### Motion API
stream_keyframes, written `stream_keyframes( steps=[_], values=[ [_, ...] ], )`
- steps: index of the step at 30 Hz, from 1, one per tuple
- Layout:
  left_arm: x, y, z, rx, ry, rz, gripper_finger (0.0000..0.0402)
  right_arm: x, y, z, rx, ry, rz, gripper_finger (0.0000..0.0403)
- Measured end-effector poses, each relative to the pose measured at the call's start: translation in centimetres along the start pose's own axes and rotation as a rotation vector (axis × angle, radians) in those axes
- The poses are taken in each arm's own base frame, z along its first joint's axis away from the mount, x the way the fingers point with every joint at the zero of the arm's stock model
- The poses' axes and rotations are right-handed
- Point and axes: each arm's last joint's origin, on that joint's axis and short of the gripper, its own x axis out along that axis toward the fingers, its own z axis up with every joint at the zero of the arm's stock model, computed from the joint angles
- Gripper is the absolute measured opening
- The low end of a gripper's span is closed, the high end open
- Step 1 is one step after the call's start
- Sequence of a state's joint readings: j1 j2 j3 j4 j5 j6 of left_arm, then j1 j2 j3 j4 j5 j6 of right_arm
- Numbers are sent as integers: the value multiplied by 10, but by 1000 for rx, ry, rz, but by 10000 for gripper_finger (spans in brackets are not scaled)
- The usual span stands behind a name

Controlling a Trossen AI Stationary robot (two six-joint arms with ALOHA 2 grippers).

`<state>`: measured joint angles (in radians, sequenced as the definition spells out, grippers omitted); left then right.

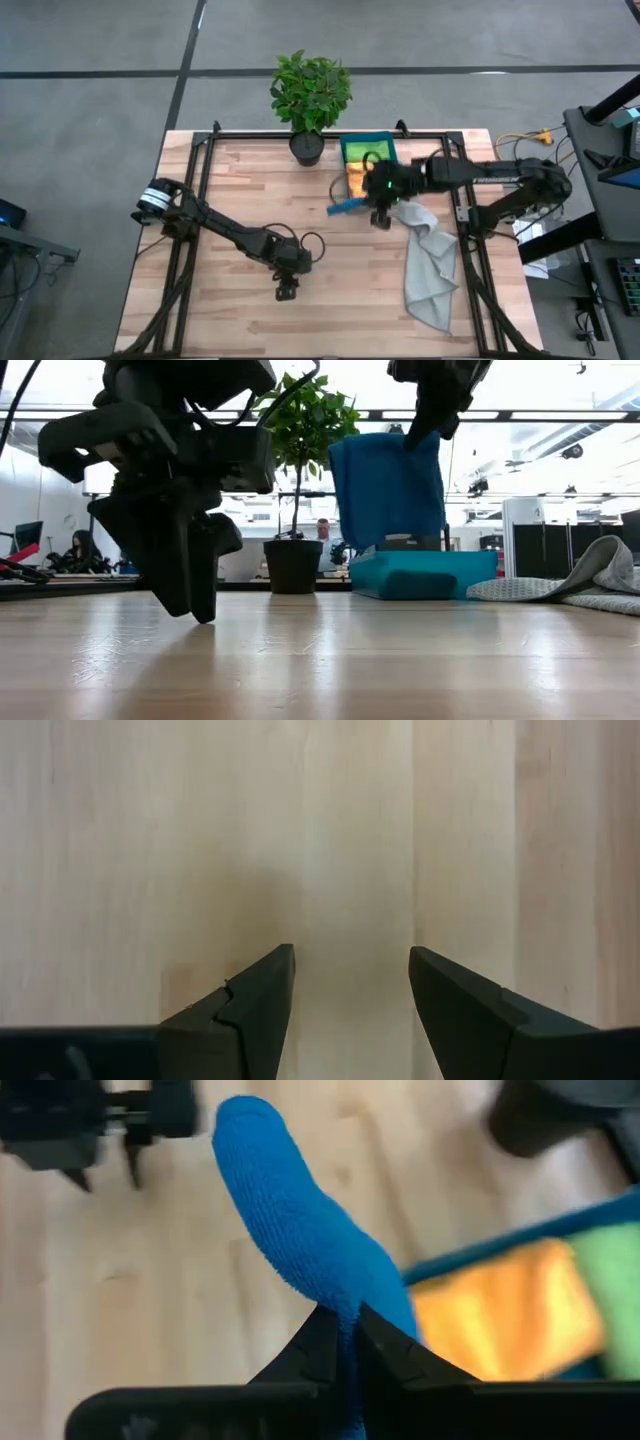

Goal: Fold microfiber towels
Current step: Put the blue microfiber towel in the blue bin

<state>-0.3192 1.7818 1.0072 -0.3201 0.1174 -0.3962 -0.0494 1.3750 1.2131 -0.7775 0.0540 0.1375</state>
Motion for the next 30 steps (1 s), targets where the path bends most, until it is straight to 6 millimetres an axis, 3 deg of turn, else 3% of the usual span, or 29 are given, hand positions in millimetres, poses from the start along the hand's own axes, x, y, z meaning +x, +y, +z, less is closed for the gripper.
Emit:
stream_keyframes(
  steps=[7,13,22,26,30],
  values=[
    [-4,5,-1,-6,16,24,189,-2,-60,6,-2,10,-159,12],
    [-5,14,3,-99,-10,68,189,2,-118,0,-24,70,-253,12],
    [-6,23,7,-253,-42,101,189,3,-219,-1,-13,-122,-350,12],
    [-7,25,8,-296,-53,115,189,23,-250,-2,-42,-134,-316,12],
    [-7,28,9,-330,-59,123,189,57,-261,-10,-78,-63,-228,12]
  ],
)
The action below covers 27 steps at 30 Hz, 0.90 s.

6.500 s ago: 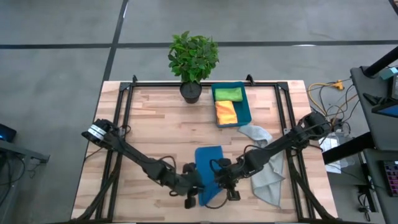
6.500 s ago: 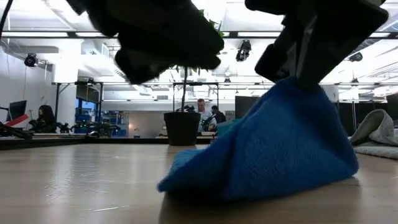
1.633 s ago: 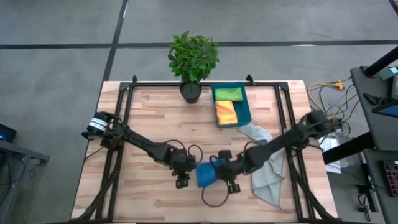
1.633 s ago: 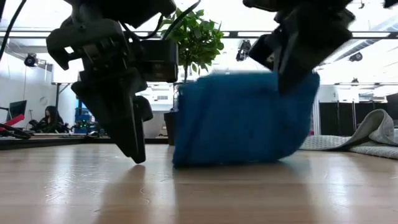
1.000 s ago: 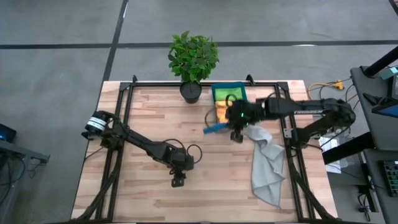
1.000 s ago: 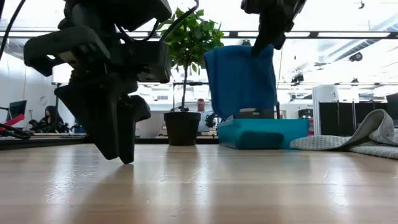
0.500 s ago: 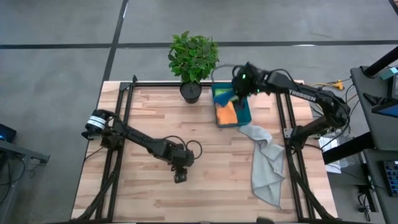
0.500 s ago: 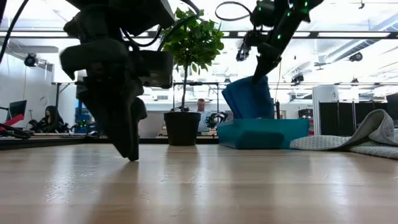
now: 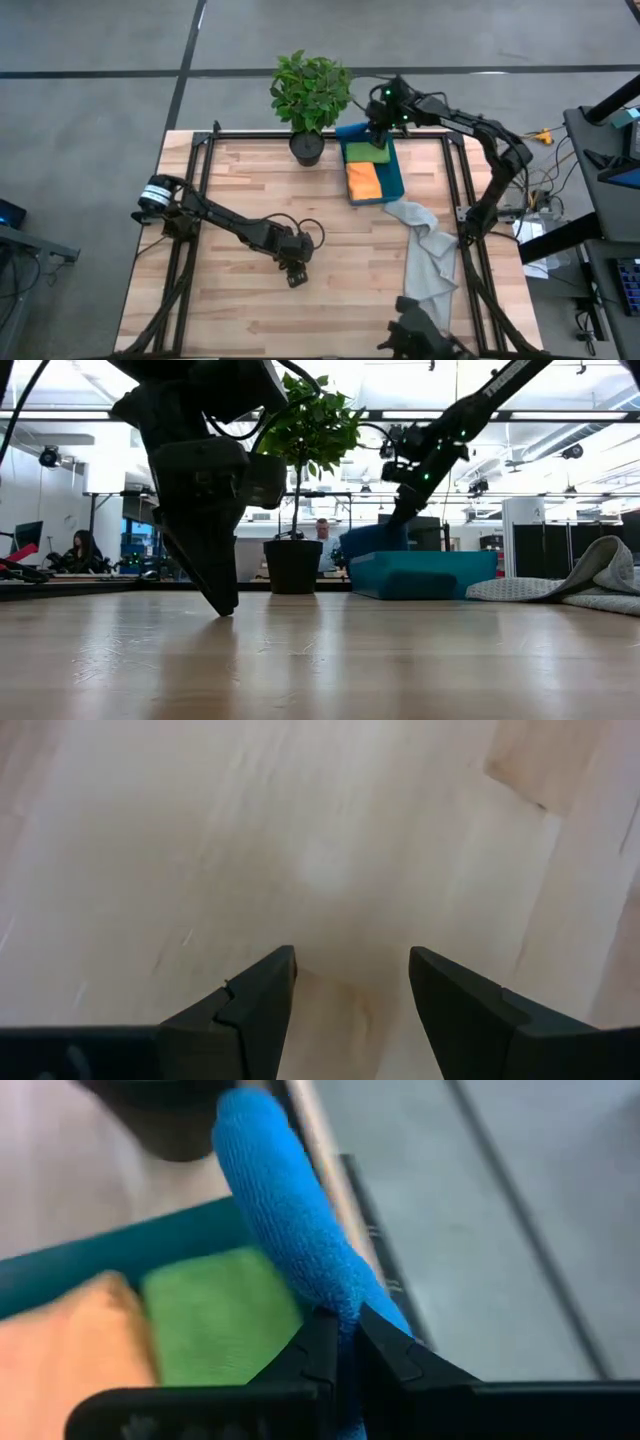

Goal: Fold microfiber towels
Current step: Put the blue microfiber towel in the blue bin

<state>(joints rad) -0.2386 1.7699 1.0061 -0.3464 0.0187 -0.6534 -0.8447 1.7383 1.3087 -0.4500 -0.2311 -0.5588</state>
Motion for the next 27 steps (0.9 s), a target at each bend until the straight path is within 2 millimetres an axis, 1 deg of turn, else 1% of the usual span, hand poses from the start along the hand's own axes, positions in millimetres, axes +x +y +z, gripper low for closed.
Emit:
stream_keyframes(
  steps=[3,7,14,17,20,24,27],
  values=[
    [0,1,1,-25,-1,4,189,11,3,-4,4,-5,77,12],
    [0,2,1,-57,-8,14,189,16,7,-9,-23,36,109,12],
    [0,6,4,-82,-23,39,189,-1,13,-11,-58,77,141,12],
    [0,8,5,-87,-24,42,189,-1,21,-18,-77,98,185,12],
    [0,10,6,-86,-26,45,189,4,33,-28,-105,133,230,12],
    [0,10,6,-75,-30,49,189,14,50,-41,-136,160,272,12],
    [0,10,6,-75,-30,49,189,22,57,-50,-167,152,266,12]
  ],
)
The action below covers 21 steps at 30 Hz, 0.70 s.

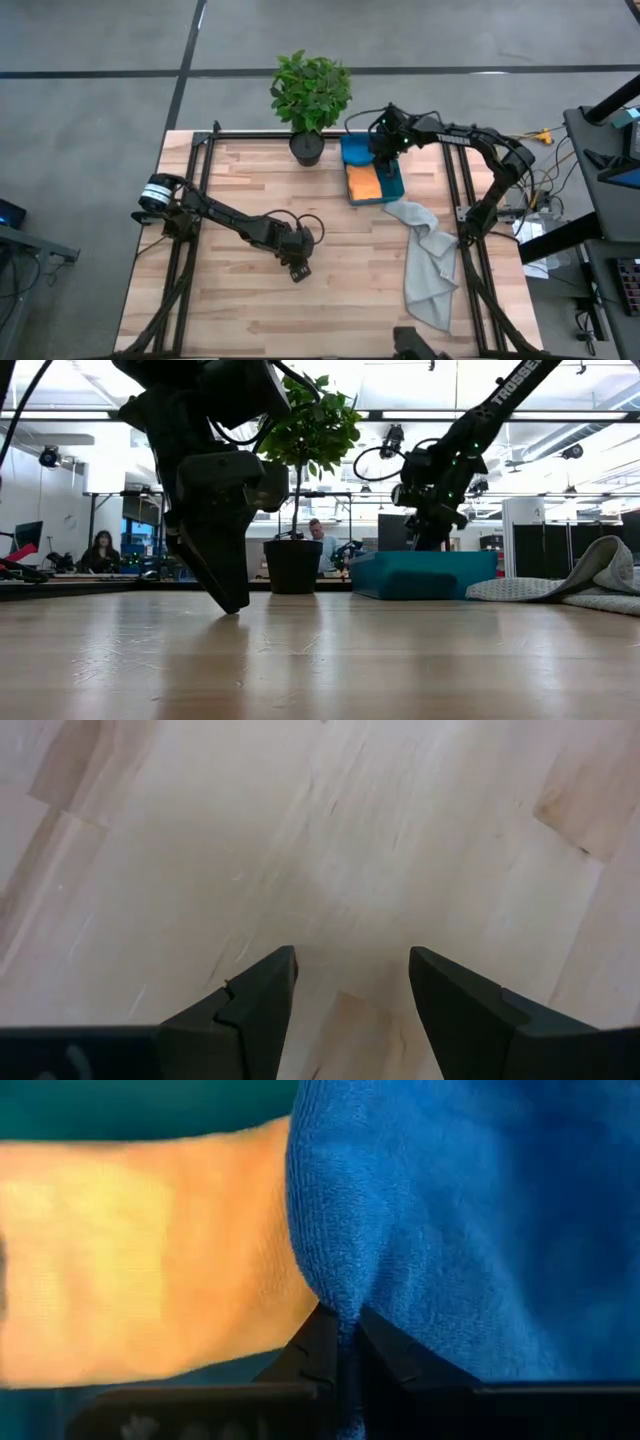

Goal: Fold microfiber towels
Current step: Put the blue microfiber towel in the blue bin

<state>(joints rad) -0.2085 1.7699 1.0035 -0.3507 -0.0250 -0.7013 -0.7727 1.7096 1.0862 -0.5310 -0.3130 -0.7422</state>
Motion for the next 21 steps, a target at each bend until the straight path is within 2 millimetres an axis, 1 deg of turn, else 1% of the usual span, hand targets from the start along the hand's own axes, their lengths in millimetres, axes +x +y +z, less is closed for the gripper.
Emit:
stream_keyframes(
  steps=[3,7,15,18,21],
  values=[
    [0,0,0,1,4,-5,189,4,0,-4,-1,21,-47,12],
    [0,-1,-1,2,14,-17,189,4,-2,-7,-5,84,-104,13],
    [0,-1,-1,4,23,-27,189,3,2,-13,0,153,-67,14],
    [0,-1,-1,4,23,-29,189,3,5,-14,28,142,-14,28],
    [0,-2,-1,4,25,-31,189,-1,5,-10,79,128,17,60]
  ],
)
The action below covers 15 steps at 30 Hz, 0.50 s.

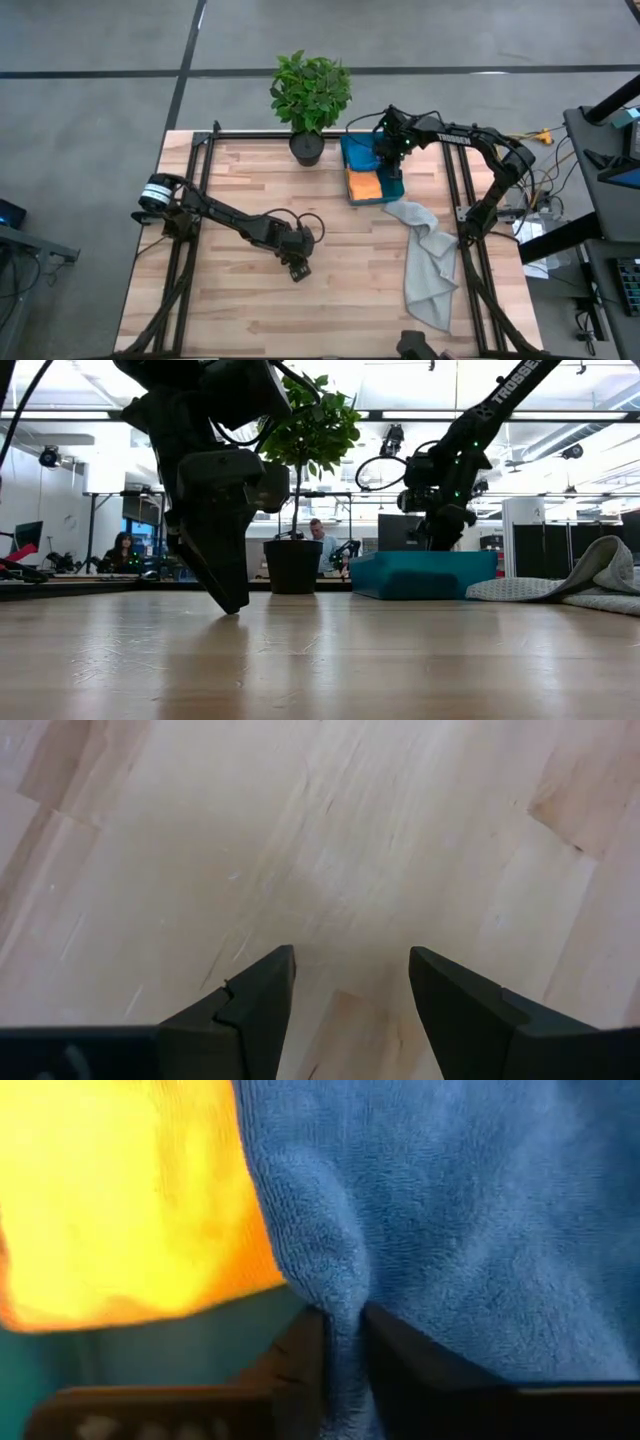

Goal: Fold microfiber towels
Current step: Put the blue microfiber towel in the blue bin

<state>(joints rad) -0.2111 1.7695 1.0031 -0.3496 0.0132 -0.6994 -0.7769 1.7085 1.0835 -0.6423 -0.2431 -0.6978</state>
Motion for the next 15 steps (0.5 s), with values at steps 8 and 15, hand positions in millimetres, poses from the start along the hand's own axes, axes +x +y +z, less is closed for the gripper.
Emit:
stream_keyframes(
  steps=[8,15],
  values=[
    [0,0,0,0,0,-1,189,-33,-6,21,67,-116,-33,147],
    [0,0,0,1,-1,-2,189,-30,-16,32,113,-180,-73,159]
  ],
)
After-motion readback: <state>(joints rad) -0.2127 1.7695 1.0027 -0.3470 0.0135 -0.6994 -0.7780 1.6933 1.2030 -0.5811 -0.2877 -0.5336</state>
